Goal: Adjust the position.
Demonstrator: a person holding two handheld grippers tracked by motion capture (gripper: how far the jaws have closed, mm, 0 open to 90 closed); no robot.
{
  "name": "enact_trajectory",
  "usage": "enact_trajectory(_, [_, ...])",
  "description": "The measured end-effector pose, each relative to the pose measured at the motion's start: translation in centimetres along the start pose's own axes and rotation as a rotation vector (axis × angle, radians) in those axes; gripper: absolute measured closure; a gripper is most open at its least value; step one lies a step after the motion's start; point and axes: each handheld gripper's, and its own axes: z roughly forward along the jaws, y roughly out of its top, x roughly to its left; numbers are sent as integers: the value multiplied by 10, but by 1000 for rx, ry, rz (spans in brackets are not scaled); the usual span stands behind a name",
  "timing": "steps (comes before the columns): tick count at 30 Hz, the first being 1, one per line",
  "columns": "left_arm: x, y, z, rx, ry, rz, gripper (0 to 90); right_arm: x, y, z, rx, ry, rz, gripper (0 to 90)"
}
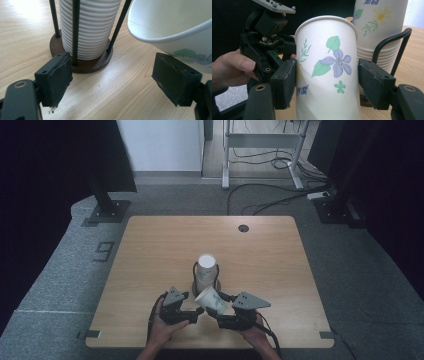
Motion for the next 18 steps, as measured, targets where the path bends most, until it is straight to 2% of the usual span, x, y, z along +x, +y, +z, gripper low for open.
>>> enact_trajectory(13, [5,0,-2,0,10,-6,164,-4,-4,2,35,19,5,316])
enact_trajectory(18, [8,0,-3,0,18,-11,166,-7,-6,3,62,42,13,313])
